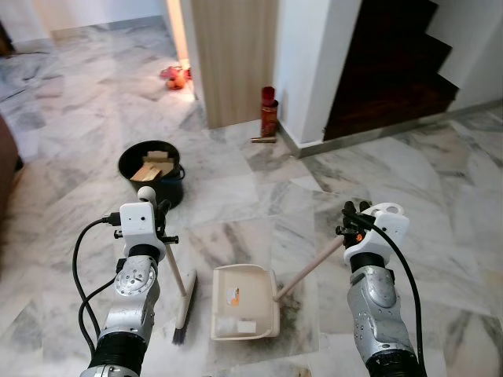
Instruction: Sweep floor
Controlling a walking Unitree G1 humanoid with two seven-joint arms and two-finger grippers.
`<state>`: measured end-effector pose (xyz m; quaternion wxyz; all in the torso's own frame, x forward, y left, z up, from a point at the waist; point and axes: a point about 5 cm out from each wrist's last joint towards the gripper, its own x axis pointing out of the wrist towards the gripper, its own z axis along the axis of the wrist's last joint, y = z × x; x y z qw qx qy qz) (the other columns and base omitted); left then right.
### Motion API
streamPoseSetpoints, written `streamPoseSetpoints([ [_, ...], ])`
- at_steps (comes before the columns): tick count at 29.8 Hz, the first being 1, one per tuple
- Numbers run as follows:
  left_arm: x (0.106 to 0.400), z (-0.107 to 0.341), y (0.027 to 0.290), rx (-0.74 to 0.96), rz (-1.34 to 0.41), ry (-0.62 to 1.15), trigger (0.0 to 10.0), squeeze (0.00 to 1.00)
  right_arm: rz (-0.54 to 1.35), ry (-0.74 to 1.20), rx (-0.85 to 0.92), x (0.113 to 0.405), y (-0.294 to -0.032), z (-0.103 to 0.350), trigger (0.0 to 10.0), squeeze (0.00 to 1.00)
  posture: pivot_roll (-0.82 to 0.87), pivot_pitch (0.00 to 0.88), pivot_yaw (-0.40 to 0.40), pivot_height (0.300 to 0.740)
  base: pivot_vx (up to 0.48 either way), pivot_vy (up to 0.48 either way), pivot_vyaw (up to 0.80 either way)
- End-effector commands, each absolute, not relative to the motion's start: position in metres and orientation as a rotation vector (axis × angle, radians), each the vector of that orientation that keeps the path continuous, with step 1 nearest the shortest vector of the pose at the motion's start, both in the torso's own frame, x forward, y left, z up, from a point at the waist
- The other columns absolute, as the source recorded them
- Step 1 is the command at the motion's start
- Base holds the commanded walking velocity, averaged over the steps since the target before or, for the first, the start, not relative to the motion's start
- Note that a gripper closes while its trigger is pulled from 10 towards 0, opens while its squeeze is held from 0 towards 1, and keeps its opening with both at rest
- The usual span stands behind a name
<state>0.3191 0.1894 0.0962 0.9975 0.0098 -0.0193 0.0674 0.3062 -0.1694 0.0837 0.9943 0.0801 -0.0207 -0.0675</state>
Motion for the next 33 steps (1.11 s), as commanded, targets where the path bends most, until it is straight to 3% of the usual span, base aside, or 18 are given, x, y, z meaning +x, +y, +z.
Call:
streamPoseSetpoints([
  [1, 0.3212, 0.1052, 0.1897, 0.031, 0.134, -0.083, 10.0, 0.00, -0.137, -0.087, 0.161, 0.3087, -0.1707, 0.0934, 10.0, 0.00, -0.08, 0.076, 0.014, 0.740, 0.000, 0.000, 0.44],
  [8, 0.3212, 0.1043, 0.1897, 0.032, 0.135, -0.074, 10.0, 0.00, -0.132, -0.086, 0.161, 0.3088, -0.1703, 0.0934, 10.0, 0.00, -0.08, 0.076, 0.014, 0.740, 0.000, 0.000, 0.28],
  [26, 0.3215, 0.1033, 0.1904, 0.029, 0.138, -0.064, 10.0, 0.00, -0.129, -0.083, 0.162, 0.3088, -0.1692, 0.0931, 10.0, 0.00, -0.08, 0.078, 0.014, 0.740, 0.000, 0.000, 0.76],
  [33, 0.3210, 0.1017, 0.1902, 0.037, 0.138, -0.055, 10.0, 0.00, -0.126, -0.077, 0.173, 0.3091, -0.1691, 0.0922, 10.0, 0.00, -0.07, 0.078, 0.012, 0.740, 0.000, 0.000, 0.00],
])
